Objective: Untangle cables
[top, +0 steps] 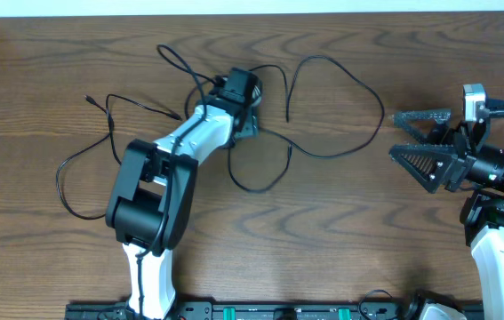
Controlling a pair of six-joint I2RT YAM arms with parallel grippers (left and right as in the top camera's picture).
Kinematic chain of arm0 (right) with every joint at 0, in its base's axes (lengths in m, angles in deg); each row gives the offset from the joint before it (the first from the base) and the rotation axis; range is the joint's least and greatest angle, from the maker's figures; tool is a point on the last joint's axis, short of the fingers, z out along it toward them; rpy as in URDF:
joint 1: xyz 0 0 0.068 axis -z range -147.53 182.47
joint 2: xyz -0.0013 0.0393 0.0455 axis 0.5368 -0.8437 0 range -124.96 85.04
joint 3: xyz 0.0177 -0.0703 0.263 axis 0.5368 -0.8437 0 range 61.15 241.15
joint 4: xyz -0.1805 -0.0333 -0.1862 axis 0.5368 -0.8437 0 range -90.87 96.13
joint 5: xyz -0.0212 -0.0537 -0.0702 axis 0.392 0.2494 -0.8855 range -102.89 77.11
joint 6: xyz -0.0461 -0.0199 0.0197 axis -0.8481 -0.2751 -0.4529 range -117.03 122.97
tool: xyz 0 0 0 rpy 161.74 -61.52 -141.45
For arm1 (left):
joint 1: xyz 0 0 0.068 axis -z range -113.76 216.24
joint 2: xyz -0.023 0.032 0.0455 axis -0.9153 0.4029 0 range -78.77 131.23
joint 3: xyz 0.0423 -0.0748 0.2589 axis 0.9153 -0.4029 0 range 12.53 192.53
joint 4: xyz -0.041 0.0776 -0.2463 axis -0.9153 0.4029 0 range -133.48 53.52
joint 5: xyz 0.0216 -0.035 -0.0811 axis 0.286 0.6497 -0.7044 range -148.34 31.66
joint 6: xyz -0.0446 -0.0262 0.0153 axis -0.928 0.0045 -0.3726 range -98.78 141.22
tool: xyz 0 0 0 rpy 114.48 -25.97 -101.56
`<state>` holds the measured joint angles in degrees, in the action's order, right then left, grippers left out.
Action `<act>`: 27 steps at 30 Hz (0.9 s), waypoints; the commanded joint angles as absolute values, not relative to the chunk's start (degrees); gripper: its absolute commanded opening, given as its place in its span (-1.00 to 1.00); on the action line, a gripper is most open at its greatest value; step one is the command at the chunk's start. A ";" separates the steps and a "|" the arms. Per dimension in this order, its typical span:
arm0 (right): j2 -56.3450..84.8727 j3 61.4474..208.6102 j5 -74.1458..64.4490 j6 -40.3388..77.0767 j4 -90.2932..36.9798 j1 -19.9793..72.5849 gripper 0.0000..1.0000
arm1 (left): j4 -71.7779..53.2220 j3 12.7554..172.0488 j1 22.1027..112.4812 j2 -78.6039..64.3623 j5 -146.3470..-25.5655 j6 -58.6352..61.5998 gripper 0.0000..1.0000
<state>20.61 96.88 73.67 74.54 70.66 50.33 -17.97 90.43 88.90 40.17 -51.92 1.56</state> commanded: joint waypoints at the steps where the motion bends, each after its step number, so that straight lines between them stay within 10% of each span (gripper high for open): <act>1: 20.61 97.40 73.00 74.85 70.81 50.82 0.98 | -10.51 87.72 92.24 43.64 -60.60 2.61 0.52; 19: 20.61 97.42 73.04 73.56 70.81 50.82 0.99 | -2.40 88.38 99.91 33.39 -60.47 4.90 0.36; 23: 20.61 97.42 73.24 73.12 70.79 50.82 0.99 | -5.46 88.38 99.67 26.51 -60.27 4.88 0.98; 27: 20.61 97.42 73.78 73.12 70.79 50.79 0.99 | -9.46 88.38 98.10 22.46 -59.25 2.56 1.00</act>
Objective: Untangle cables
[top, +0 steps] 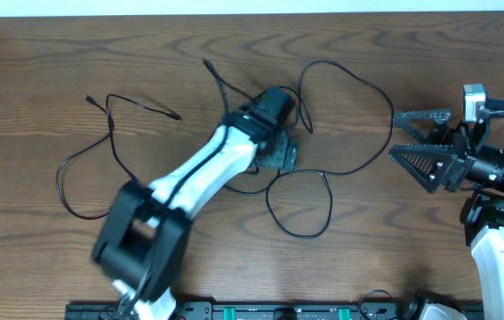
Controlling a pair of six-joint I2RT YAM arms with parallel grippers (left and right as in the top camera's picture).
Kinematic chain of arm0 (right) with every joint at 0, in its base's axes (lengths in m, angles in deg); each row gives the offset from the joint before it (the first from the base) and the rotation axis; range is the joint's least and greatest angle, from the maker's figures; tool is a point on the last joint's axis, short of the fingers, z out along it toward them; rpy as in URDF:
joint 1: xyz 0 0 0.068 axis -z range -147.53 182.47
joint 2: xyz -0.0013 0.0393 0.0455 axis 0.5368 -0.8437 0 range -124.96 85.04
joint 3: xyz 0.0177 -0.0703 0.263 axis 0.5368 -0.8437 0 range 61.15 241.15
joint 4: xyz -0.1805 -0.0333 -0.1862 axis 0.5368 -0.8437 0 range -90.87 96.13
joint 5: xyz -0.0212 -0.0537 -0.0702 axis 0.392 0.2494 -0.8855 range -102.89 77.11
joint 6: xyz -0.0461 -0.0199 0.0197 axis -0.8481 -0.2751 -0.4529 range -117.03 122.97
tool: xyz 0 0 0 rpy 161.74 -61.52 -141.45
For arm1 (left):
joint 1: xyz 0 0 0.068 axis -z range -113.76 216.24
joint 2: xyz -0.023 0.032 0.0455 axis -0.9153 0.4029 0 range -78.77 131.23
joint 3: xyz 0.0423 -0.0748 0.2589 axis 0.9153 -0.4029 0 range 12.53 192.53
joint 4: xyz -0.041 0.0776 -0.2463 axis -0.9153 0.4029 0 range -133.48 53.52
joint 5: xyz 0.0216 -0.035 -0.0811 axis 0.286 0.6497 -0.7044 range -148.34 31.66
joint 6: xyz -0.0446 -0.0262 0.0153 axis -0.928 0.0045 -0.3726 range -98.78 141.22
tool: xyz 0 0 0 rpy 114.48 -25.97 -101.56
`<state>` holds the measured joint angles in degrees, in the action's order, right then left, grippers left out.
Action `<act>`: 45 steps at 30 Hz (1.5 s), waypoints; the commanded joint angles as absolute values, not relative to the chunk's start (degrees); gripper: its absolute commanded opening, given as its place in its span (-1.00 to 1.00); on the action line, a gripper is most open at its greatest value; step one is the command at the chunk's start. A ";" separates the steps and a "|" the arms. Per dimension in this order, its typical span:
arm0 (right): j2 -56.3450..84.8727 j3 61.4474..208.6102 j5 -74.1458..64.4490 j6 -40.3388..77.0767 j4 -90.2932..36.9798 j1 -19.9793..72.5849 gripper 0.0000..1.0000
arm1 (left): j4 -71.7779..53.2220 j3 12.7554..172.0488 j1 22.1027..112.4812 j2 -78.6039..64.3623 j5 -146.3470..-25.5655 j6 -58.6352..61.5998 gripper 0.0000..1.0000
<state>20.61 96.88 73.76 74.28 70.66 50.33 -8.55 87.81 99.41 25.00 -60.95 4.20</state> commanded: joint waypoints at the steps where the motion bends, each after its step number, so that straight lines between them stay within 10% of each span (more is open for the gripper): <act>1: 20.61 97.40 74.07 73.12 70.81 50.79 0.98 | -10.16 88.38 97.47 22.24 -57.87 1.03 1.00; 35: 20.61 97.40 74.55 71.37 70.81 50.79 0.99 | -12.74 88.34 89.51 37.13 -56.97 -2.88 0.98; 45: 20.61 97.40 74.57 71.02 70.79 50.79 0.99 | -12.81 88.25 89.79 37.70 -59.40 -2.90 0.54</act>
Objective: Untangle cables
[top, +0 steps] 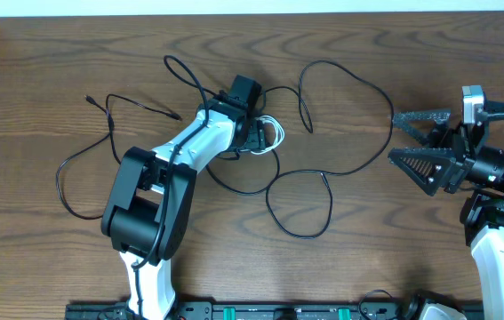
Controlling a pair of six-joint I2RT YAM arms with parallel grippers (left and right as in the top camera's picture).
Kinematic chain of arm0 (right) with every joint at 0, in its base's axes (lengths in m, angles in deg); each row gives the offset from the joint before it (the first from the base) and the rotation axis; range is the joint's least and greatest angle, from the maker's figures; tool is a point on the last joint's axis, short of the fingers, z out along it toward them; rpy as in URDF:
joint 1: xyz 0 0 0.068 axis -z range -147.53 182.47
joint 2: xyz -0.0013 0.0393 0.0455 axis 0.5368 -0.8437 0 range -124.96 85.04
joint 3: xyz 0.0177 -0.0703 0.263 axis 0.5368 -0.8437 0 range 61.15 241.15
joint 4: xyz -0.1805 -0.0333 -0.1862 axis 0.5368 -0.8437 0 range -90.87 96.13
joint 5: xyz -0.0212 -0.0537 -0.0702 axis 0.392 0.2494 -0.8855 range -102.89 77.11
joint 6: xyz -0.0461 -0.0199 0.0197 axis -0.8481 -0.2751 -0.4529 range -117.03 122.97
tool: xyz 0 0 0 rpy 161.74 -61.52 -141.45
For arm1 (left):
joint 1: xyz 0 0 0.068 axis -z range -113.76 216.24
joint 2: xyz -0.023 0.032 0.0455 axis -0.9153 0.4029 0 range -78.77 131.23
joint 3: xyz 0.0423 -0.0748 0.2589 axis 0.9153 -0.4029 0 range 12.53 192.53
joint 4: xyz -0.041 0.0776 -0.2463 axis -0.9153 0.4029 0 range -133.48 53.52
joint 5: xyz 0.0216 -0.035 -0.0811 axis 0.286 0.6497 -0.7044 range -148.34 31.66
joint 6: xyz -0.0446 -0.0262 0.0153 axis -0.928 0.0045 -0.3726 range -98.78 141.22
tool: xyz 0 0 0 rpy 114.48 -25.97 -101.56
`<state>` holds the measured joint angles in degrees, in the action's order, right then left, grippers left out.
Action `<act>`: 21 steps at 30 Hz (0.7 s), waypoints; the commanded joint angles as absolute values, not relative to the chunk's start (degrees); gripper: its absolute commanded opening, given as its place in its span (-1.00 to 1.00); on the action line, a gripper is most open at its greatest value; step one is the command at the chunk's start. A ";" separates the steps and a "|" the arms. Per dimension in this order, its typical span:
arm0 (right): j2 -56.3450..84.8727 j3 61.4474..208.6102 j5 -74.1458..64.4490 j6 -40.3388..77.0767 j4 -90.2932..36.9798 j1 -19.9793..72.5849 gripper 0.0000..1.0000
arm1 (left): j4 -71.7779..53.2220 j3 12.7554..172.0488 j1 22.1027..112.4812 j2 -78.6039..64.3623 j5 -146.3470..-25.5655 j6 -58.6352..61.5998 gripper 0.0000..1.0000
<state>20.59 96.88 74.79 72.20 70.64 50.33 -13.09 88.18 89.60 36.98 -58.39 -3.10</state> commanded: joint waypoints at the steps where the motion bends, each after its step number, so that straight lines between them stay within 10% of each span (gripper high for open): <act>1: 20.61 97.40 74.59 71.02 70.79 50.79 0.99 | -12.92 88.25 89.79 37.83 -59.40 -2.90 0.50; 17: 20.61 97.40 74.57 71.02 70.79 50.79 0.99 | -16.65 88.23 89.84 42.44 -63.27 -3.10 -0.83; 21: 20.61 97.40 74.57 71.04 70.79 50.79 0.99 | -16.87 88.23 89.84 42.44 -63.31 -3.10 -0.85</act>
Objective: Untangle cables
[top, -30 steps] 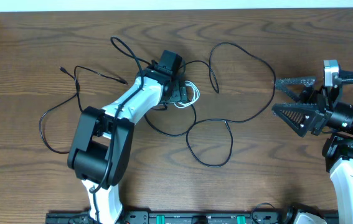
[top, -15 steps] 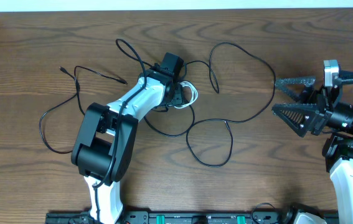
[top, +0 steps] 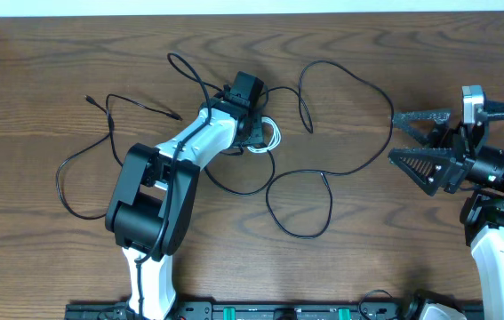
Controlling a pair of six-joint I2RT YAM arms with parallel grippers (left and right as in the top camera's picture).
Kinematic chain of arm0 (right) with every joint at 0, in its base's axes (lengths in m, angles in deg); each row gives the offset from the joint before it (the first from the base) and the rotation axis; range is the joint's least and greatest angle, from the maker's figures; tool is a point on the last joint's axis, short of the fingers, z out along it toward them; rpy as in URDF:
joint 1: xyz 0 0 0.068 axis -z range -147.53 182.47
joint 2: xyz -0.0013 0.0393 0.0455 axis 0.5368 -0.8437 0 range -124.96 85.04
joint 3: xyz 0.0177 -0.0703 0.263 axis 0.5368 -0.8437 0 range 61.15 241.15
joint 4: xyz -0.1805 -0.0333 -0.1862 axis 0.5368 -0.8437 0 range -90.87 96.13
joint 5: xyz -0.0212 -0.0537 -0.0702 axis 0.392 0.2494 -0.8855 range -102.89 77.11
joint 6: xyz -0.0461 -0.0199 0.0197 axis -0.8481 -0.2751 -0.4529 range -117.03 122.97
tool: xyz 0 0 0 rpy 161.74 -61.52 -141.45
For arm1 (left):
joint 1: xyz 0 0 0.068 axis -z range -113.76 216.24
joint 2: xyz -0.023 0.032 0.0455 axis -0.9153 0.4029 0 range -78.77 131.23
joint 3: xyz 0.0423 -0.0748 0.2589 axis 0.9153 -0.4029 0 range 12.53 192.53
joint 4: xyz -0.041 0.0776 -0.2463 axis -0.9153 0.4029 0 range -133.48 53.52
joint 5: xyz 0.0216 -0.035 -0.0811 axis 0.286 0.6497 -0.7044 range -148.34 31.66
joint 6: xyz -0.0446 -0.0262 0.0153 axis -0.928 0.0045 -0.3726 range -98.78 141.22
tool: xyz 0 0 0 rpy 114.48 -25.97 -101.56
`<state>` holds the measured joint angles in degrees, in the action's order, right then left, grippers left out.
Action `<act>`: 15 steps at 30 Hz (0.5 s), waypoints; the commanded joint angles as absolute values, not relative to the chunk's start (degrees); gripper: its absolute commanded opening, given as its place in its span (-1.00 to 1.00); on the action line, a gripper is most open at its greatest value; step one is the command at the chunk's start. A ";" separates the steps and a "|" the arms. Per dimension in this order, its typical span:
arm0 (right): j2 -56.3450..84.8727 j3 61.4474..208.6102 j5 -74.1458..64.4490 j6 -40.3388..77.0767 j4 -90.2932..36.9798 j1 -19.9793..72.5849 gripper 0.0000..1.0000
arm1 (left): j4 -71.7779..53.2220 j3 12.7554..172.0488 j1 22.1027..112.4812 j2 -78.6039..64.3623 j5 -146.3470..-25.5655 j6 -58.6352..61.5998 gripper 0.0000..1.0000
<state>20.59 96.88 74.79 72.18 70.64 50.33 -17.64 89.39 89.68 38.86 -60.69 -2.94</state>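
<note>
Thin black cables sprawl over the wooden table. One long black cable [top: 358, 89] arcs across the upper middle and ends in a loop [top: 300, 209] lower down. A second black cable [top: 109, 133] trails to the left. A small white cable coil [top: 269, 136] sits in the tangle at the upper centre. My left gripper [top: 256, 133] is at that coil, its fingers mostly hidden beneath the wrist, and it appears shut on the white coil. My right gripper [top: 414, 140] hovers at the right, open and holding nothing, well apart from the cables.
The left arm [top: 158, 204] stretches diagonally from the front edge up to the tangle. A white wall strip runs along the table's far edge [top: 252, 12]. The right arm's base [top: 500, 249] stands at the front right.
The left gripper has shifted very slightly right with the white coil. The black loop above it moved a little. The right gripper stays put.
The left gripper sat on the tangle at the upper centre. Then it was lower and to the right, with the black cable loops shifted that way. Later it was back up at the left, with the white coil showing beside it, as now. The right gripper stayed open throughout.
</note>
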 commanded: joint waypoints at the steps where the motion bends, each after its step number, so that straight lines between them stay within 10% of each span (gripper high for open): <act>1: 20.61 97.40 74.57 71.04 70.79 50.79 0.99 | -16.87 88.23 89.84 42.44 -63.31 -3.07 -0.85; 15: 20.61 97.40 75.01 71.28 70.77 50.79 0.98 | -29.42 88.86 89.60 33.57 -65.91 -3.03 -0.85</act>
